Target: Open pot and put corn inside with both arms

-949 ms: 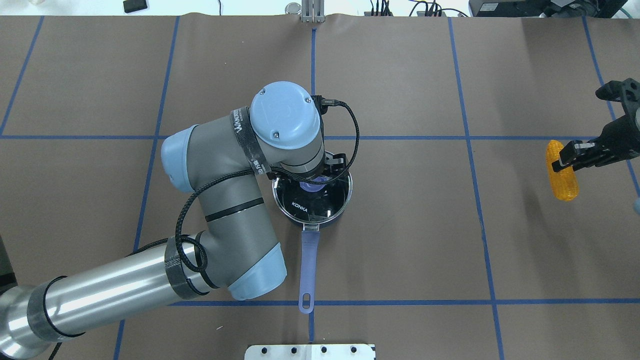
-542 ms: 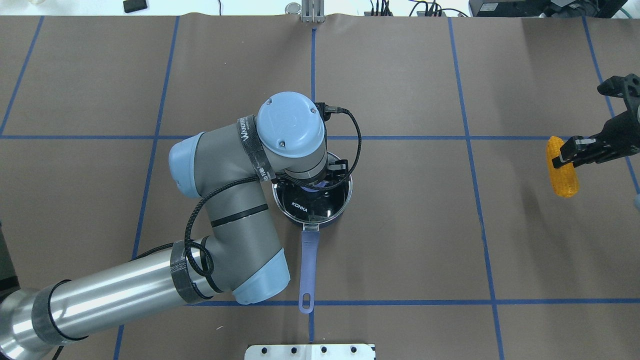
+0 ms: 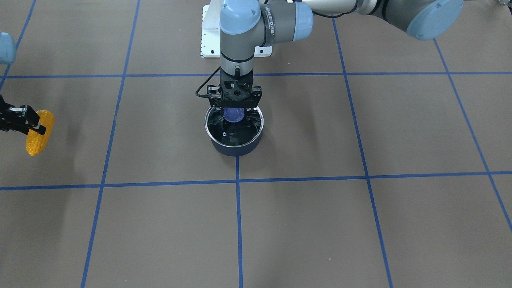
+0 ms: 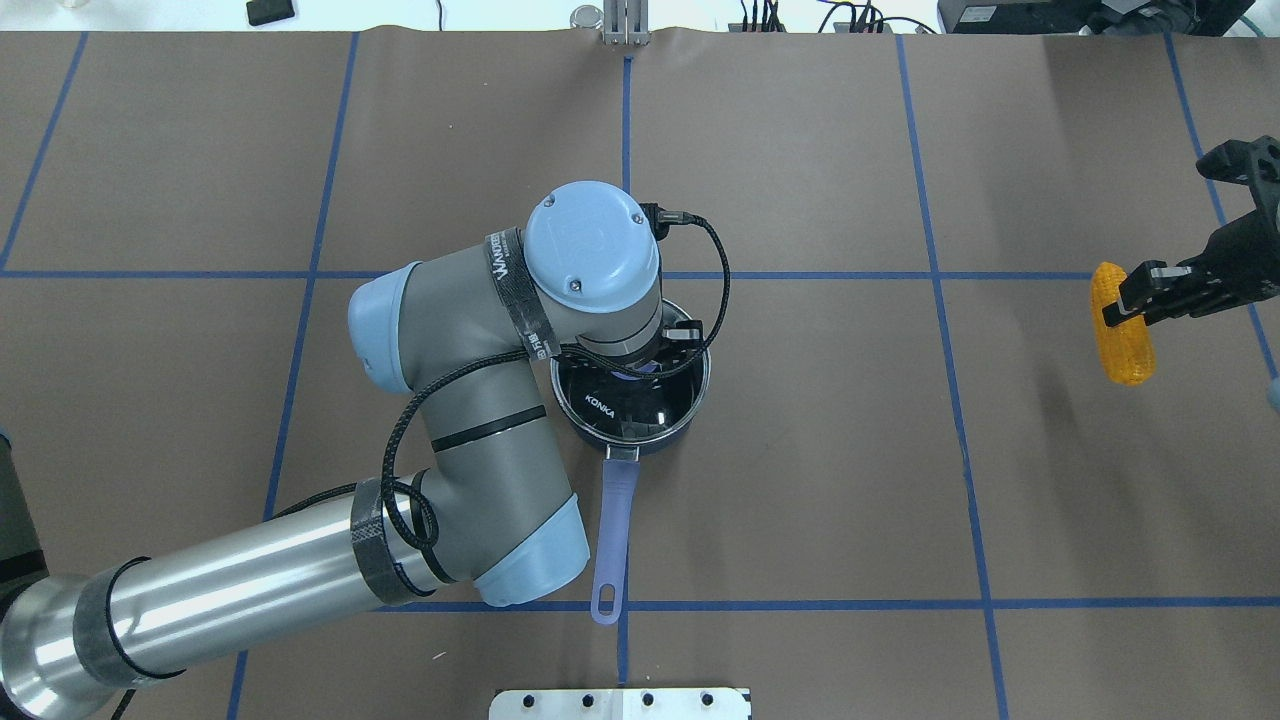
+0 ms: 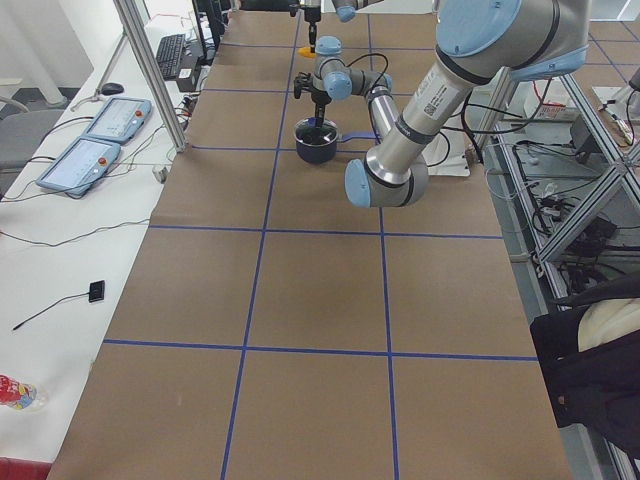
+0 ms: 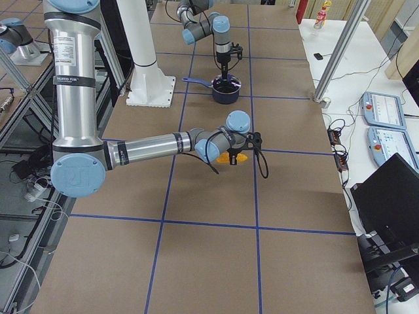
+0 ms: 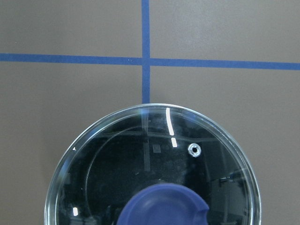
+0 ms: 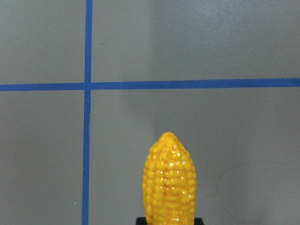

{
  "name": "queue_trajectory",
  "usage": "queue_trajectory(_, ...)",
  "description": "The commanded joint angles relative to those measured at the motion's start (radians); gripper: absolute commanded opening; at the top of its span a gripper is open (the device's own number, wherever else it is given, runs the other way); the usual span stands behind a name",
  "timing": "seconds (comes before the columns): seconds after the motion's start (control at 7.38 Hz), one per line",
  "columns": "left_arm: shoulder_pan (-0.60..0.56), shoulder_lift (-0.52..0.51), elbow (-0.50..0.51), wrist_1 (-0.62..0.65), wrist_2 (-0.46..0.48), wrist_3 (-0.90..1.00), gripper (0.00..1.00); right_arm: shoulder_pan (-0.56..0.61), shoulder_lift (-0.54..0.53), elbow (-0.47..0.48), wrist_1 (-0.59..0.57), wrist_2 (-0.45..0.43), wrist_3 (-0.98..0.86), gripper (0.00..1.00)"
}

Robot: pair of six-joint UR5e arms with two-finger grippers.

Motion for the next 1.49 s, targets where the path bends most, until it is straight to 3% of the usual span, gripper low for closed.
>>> queue_trajectory(0.0, -0.003, -0.001, -0.036, 0.009, -0.006, 0.004, 0.38, 0.001, 0.001, 0.001, 0.000, 0.000, 0.001, 0.04)
queue_trajectory(0.27, -0.063, 0.019, -0.145, 0.113, -0.035, 0.063, 0.38, 0.014, 0.080, 0.010, -0.082, 0.029, 0.005, 0.04)
queue_trajectory(0.68, -0.208, 0.246, -0.313, 0.110, -0.151, 0.319, 0.38, -0.010, 0.250, 0.026, -0.121, 0.020, 0.288, 0.04)
queue_trajectory(0.95, -0.290, 0.405, -0.357, 0.023, -0.180, 0.456, 0.38, -0.065, 0.294, 0.036, -0.121, -0.049, 0.369, 0.04)
queue_trajectory(1.36, -0.394, 0.603, -0.326, -0.158, -0.268, 0.611, 0.38, -0.188, 0.405, 0.046, -0.164, -0.174, 0.537, 0.04)
